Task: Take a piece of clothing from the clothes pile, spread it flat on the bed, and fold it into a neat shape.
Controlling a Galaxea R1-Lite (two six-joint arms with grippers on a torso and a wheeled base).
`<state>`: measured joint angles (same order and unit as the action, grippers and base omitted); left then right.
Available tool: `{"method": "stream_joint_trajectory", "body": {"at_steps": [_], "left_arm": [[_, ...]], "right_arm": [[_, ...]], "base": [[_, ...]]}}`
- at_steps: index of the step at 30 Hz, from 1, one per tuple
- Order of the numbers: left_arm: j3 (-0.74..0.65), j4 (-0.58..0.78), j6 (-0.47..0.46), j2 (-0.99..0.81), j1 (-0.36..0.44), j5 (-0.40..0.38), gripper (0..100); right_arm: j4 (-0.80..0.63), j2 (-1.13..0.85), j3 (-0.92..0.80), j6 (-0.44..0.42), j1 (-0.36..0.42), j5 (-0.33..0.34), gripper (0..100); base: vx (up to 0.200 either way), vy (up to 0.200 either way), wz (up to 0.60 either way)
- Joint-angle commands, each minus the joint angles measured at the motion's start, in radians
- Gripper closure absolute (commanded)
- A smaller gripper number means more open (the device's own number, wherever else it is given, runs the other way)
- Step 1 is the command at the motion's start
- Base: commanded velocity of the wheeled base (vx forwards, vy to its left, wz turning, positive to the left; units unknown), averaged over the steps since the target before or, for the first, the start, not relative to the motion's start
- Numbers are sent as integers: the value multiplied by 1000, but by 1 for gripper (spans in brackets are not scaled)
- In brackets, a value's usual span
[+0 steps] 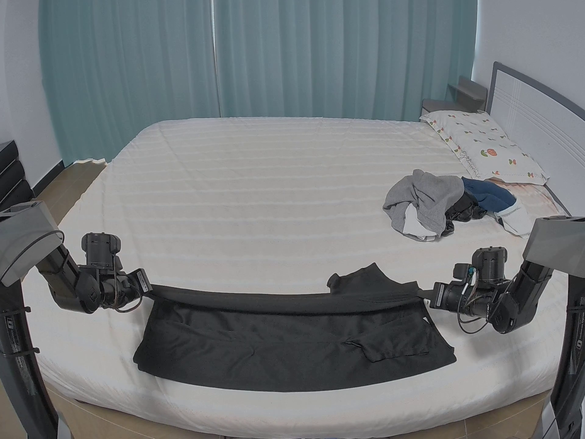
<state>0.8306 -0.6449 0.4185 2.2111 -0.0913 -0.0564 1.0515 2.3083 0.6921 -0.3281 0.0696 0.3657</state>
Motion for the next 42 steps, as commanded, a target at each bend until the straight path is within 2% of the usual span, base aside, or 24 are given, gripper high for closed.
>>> {"method": "stream_joint_trajectory", "body": {"at_steps": [1,9,20,28,29,31,32,40,42], "left_arm": [[-71,4,-69,-22,1,0,100],[-151,4,-185,-30,1,3,100],[-163,7,-191,-36,1,7,100],[-163,97,-213,-76,1,7,100],[-165,99,-213,-77,1,7,0],[-169,103,-213,-80,2,7,0],[-171,103,-211,-80,4,7,0],[-168,102,-211,-96,2,6,0],[-159,102,-202,-106,-2,1,0]], "right_arm": [[1,-12,-85,54,-8,1,100],[1,6,-129,115,-10,-4,100],[18,2,-160,150,-28,-4,100],[18,19,-163,150,-20,-4,100],[19,22,-163,150,-19,-4,100],[22,23,-163,149,-16,-4,100],[25,20,-161,147,-14,-4,0],[27,-36,-134,84,-28,2,0],[27,-59,-121,26,-31,1,0]], "base": [[0,0,0],[0,0,0],[0,0,0],[0,0,0],[0,0,0],[0,0,0],[0,0,0],[0,0,0],[0,0,0]]}}
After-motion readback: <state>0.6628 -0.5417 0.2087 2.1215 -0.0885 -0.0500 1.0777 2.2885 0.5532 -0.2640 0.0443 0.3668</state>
